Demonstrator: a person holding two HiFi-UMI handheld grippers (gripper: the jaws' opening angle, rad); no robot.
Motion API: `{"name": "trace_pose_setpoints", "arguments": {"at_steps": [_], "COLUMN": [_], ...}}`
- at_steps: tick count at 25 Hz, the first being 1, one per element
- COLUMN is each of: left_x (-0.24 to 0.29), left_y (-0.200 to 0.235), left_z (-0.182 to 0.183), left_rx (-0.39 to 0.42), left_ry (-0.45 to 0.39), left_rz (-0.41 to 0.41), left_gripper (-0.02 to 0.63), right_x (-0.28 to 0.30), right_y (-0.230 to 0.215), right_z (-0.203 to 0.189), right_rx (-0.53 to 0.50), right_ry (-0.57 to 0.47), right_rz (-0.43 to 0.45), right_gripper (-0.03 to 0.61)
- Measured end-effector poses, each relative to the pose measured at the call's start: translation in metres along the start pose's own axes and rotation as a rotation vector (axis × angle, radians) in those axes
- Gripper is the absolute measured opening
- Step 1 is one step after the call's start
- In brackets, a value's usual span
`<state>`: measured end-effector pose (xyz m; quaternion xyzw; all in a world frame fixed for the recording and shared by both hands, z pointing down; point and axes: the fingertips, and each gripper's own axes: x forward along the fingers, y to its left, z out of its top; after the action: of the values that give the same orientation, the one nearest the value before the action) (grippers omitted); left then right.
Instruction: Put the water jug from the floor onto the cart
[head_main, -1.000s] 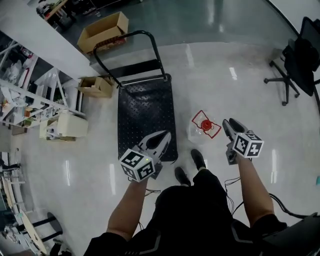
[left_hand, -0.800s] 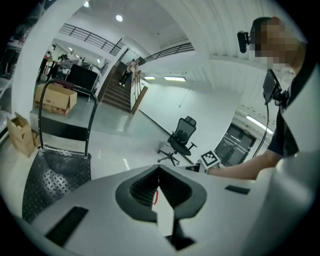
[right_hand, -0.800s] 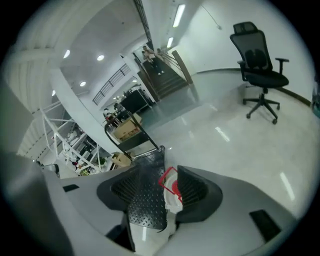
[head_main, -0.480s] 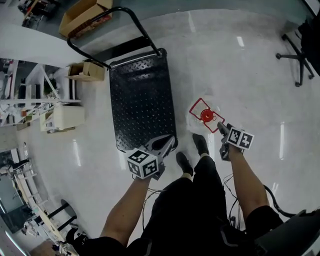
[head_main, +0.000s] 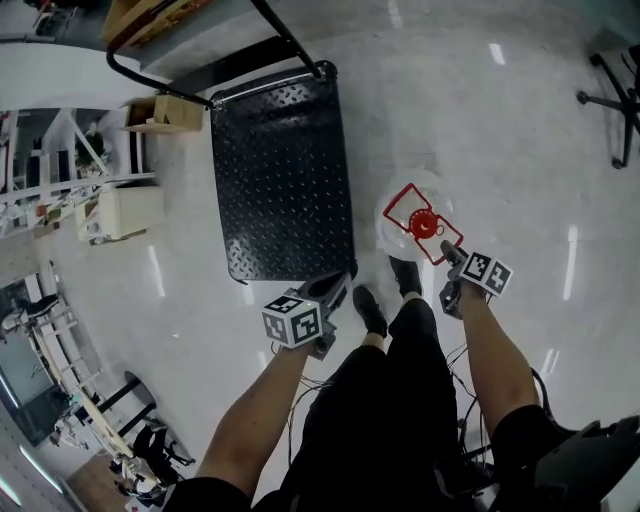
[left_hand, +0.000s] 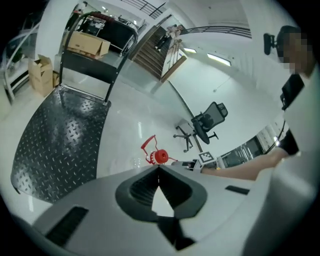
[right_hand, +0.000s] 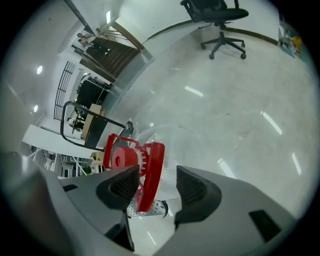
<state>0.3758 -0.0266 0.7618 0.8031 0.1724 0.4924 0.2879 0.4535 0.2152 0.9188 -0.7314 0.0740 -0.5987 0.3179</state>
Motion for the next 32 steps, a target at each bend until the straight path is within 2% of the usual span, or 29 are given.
{"name": "trace_pose_setpoints", "arguments": {"at_steps": [4, 5, 6, 7, 11, 15, 17, 20, 25, 32], "left_x": [0.001, 0.001, 0.002, 0.003, -0.002, -0.016, -0.029, -0.055, -0.094, -0.155], "left_y": [0.016, 0.019, 0.021, 0.022, 0.019, 0.02, 0.02, 0.019, 0.015, 0.015], "left_z": [-0.013, -0.015, -0.018, -0.02, -0.025, -0.032, -0.032, -0.029, -0.023, -0.023], "left_rx": [-0.065, -0.067, -0.066, -0.064, -0.068, -0.078, -0.093, -0.145, -0.211, -0.278], "left_ry": [-0.002, 0.002, 0.008, 0.013, 0.009, 0.011, -0.008, -0.079, -0.231, -0.438], "left_rz": [0.028, 0.035, 0.039, 0.041, 0.036, 0.048, 0.066, 0.098, 0.148, 0.215], "left_gripper": [0.002, 0.002, 0.002, 0.002, 0.002, 0.002, 0.002, 0.002, 0.002, 0.002], "right_x": [0.016, 0.019, 0.021, 0.022, 0.02, 0.016, 0.013, 0.007, -0.004, -0.039], "right_y": [-0.004, -0.004, -0.004, -0.003, 0.003, 0.012, 0.02, 0.041, 0.1, 0.189], "right_z": [-0.009, -0.01, -0.01, -0.009, -0.003, 0.005, 0.006, 0.007, 0.017, 0.016], "right_rx": [0.029, 0.038, 0.053, 0.073, 0.113, 0.01, -0.001, -0.06, -0.21, -0.342], "right_ry": [0.028, 0.032, 0.029, 0.021, -0.001, 0.004, 0.019, 0.048, 0.111, 0.167], "right_rz": [0.012, 0.017, 0.022, 0.026, 0.04, -0.008, -0.023, -0.017, 0.051, 0.148], "right_gripper": [0.226, 0.193, 0.116, 0.066, 0.054, 0.054, 0.054, 0.055, 0.055, 0.055]}}
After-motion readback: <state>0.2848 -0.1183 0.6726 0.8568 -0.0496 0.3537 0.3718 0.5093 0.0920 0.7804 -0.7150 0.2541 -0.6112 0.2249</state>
